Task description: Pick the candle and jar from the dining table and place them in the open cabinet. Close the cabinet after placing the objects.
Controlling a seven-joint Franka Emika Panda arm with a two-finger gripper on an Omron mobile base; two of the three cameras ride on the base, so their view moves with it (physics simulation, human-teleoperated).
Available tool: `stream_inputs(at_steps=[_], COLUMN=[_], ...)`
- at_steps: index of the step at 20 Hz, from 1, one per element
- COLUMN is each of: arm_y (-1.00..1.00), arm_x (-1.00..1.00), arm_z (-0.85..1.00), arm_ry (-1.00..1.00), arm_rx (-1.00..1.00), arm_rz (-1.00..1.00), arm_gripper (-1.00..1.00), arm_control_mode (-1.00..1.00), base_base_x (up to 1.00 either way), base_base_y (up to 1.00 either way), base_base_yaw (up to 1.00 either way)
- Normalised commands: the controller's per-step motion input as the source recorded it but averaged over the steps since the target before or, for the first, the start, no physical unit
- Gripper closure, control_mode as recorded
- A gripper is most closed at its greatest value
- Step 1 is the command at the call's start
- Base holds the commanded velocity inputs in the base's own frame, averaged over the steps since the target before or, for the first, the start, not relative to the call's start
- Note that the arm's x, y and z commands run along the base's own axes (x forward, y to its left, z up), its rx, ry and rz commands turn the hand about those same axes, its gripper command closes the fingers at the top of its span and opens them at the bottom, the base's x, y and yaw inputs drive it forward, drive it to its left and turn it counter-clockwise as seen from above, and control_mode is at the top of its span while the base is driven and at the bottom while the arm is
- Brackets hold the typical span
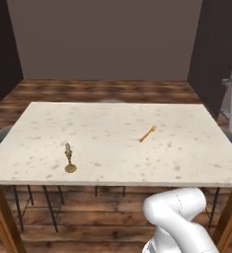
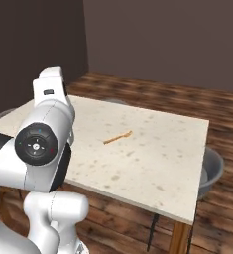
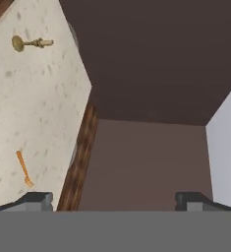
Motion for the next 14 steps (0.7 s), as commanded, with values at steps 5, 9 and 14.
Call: stream_inputs(at_steps=[5, 9, 14], arm_y=[0.0, 0.0, 0.0], arm_x=[0.0, 0.0, 0.0], arm_z=[0.0, 0.0, 0.0], arm_ry=[0.0, 0.0, 0.0], arm_rx=[0.0, 0.0, 0.0], arm_rz=[0.0, 0.0, 0.0], arm_gripper=[-1.0, -1.0, -1.0], arm_control_mode=[1.0, 1.0, 1.0], base_base_x=[0.29, 0.26, 0.44], base_base_y=[0.8, 0.8, 0.56], base_base_yaw=[-0.29, -0.27, -0.2])
